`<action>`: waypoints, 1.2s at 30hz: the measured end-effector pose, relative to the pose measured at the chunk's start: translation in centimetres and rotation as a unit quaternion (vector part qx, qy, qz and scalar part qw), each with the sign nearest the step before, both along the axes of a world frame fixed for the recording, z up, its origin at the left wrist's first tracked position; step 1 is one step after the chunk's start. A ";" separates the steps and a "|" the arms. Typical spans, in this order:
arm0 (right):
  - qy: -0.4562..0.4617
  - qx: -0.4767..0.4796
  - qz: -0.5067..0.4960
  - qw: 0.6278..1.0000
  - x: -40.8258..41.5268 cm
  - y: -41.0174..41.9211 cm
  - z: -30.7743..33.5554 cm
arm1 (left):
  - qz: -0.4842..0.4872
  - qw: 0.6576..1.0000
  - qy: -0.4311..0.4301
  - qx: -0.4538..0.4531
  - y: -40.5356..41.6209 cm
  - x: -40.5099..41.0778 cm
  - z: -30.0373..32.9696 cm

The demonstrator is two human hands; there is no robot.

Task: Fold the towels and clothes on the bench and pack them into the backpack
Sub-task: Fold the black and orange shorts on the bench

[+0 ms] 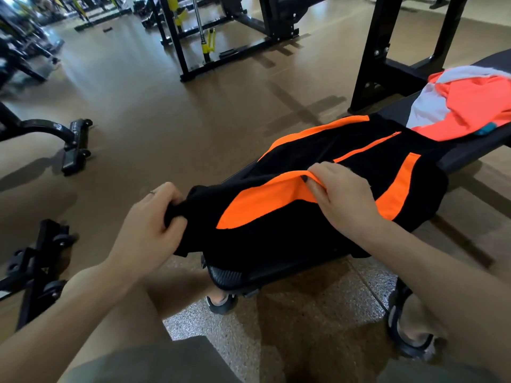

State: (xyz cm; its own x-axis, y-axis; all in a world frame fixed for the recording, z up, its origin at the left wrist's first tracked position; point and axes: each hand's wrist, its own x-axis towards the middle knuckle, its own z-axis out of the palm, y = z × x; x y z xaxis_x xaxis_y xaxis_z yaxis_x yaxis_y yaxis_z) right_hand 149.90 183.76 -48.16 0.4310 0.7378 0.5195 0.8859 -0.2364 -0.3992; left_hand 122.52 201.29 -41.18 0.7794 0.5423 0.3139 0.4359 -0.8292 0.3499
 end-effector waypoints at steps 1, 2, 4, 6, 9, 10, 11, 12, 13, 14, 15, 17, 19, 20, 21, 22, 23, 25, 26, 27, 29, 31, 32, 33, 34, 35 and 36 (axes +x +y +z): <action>0.003 0.017 0.009 1.000 -0.1 0.0 0.1 | -0.032 0.999 0.009 -0.003 -0.6 -0.7 -0.3; 0.014 0.023 0.025 0.999 -0.1 0.1 0.3 | -0.076 0.996 0.039 -0.008 -1.2 -1.3 -0.9; 0.050 -0.024 0.085 0.995 0.3 0.1 0.2 | -0.154 0.971 0.174 -0.055 -2.8 -2.2 -2.6; 0.064 -0.157 0.140 0.976 0.8 -0.2 -0.5 | -0.164 0.916 0.332 -0.154 -3.9 -2.3 -4.2; 0.060 -0.373 0.183 0.908 1.1 -0.9 -1.4 | -0.110 0.880 0.407 -0.220 -3.0 -1.7 -5.7; 0.077 -0.403 0.196 0.891 1.0 -1.0 -1.4 | -0.081 0.891 0.392 -0.213 -2.3 -1.3 -6.2; 0.104 -0.405 0.208 0.884 0.8 -1.0 -1.4 | -0.043 0.907 0.367 -0.202 -1.4 -1.0 -6.6; 0.136 -0.384 0.220 0.887 0.5 -0.9 -1.4 | 0.003 0.923 0.328 -0.203 -0.6 -0.4 -7.1; 0.160 -0.354 0.230 0.892 0.0 -0.6 -1.3 | 0.052 0.932 0.284 -0.219 0.3 0.0 -7.6; 0.162 -0.329 0.242 0.898 -0.5 -0.5 -1.4 | 0.099 0.932 0.244 -0.247 1.0 0.5 -7.9; 0.135 -0.324 0.254 0.902 -1.0 -0.4 -1.8 | 0.144 0.923 0.220 -0.281 1.8 1.0 -8.2; 0.010 -0.372 0.269 0.889 -2.0 -0.3 -2.8 | 0.218 0.890 0.197 -0.350 2.9 2.2 -8.7; -0.108 -0.399 0.258 0.873 -3.1 -0.2 -4.0 | 0.263 0.857 0.146 -0.419 3.6 3.1 -9.4; -0.138 -0.376 0.258 0.880 -3.5 -0.1 -4.5 | 0.273 0.847 0.119 -0.441 3.8 3.5 -9.7; -0.147 -0.342 0.263 0.890 -3.8 0.1 -4.9 | 0.279 0.843 0.103 -0.447 4.2 3.7 -10.2; -0.135 -0.329 0.268 0.895 -4.0 0.1 -4.9 | 0.285 0.850 0.101 -0.432 4.5 3.8 -10.5; -0.102 -0.331 0.274 0.897 -4.0 0.0 -4.8 | 0.290 0.861 0.111 -0.402 5.2 3.8 -10.8; -0.021 -0.339 0.267 0.902 -3.5 -0.4 -4.2 | 0.281 0.886 0.183 -0.319 6.4 3.5 -10.8; 0.009 -0.330 0.257 0.908 -3.3 -0.6 -3.6 | 0.257 0.892 0.221 -0.299 7.0 3.4 -10.6; 0.028 -0.311 0.243 0.918 -3.0 -0.8 -3.1 | 0.228 0.892 0.242 -0.308 7.8 3.3 -10.4; 0.060 -0.261 0.207 0.941 -2.2 -1.0 -1.8 | 0.178 0.881 0.229 -0.374 8.8 3.6 -9.4; 0.127 -0.225 0.178 0.949 -1.3 -0.9 -0.4 | 0.182 0.878 0.118 -0.427 9.8 4.5 -7.8; 0.180 -0.225 0.176 0.941 -0.8 -0.9 0.1 | 0.202 0.880 0.035 -0.429 10.4 5.0 -6.9; 0.229 -0.247 0.184 0.923 -0.6 -0.9 0.5 | 0.231 0.885 -0.038 -0.402 11.1 5.3 -6.3; 0.260 -0.299 0.198 0.897 -0.5 -1.0 0.8 | 0.256 0.901 -0.063 -0.343 11.7 5.5 -5.8; 0.270 -0.373 0.213 0.862 -0.5 -1.2 0.7 | 0.263 0.922 -0.045 -0.280 12.1 5.5 -5.6; 0.271 -0.452 0.223 0.820 -0.6 -1.4 0.5 | 0.247 0.939 0.006 -0.241 12.5 5.4 -5.8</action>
